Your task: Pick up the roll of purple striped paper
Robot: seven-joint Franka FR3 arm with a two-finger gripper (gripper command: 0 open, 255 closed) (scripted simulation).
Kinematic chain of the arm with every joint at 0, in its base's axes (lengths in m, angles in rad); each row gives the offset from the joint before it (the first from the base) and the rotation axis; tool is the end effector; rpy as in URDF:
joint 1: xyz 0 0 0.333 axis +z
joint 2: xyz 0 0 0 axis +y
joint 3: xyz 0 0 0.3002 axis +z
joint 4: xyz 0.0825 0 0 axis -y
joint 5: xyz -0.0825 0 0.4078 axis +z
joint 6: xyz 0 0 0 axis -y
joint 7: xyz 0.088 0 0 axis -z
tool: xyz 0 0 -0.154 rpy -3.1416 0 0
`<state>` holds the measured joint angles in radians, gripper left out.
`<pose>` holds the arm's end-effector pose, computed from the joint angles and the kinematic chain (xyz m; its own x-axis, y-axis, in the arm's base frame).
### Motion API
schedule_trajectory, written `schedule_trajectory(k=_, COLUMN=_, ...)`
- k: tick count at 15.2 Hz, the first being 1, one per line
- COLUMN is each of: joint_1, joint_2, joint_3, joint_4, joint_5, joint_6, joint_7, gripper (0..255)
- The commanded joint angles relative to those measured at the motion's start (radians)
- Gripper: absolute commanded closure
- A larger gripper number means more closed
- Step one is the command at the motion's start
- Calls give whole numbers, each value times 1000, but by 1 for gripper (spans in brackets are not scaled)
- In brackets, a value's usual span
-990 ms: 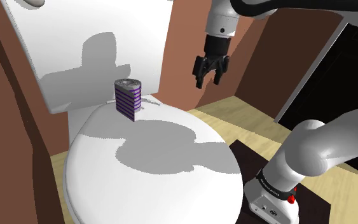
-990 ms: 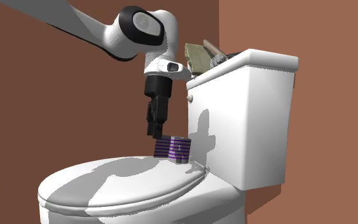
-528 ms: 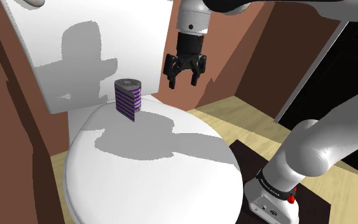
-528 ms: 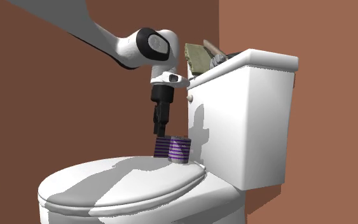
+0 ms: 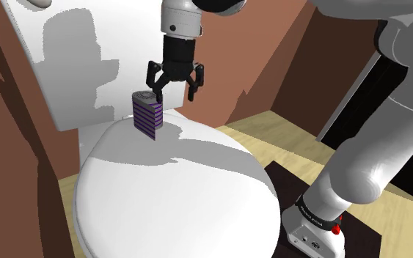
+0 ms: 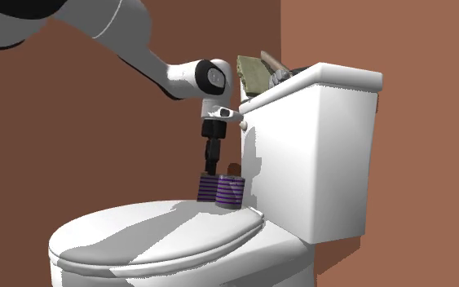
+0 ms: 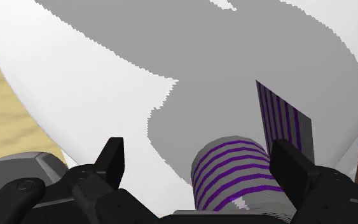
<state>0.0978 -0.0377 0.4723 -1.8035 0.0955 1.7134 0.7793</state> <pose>0.4695 0.3196 0.4777 0.9703 -0.2226 -0.0942 -0.2249 -0.9743 -0.0144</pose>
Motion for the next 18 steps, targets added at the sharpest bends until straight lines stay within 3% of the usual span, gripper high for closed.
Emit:
schedule_trajectory(k=1, joint_1=18, joint_2=78, joint_3=23, joint_4=85, joint_5=-30, joint_6=-8, joint_7=69, gripper=0)
schedule_trajectory(k=6, joint_1=85, joint_2=271, joint_3=48, joint_4=298, joint_5=-118, joint_6=-36, joint_7=203, gripper=0)
schedule_trajectory(k=15, joint_1=80, joint_2=268, joint_3=44, joint_4=193, joint_5=-117, joint_6=66, joint_7=197, gripper=0)
schedule_trajectory(k=16, joint_1=80, joint_2=268, joint_3=44, joint_4=192, joint_5=-117, joint_6=67, joint_7=197, gripper=255)
schedule_trajectory(k=18, joint_1=80, joint_2=267, joint_3=44, joint_4=190, joint_5=-116, joint_6=68, joint_7=197, gripper=255)
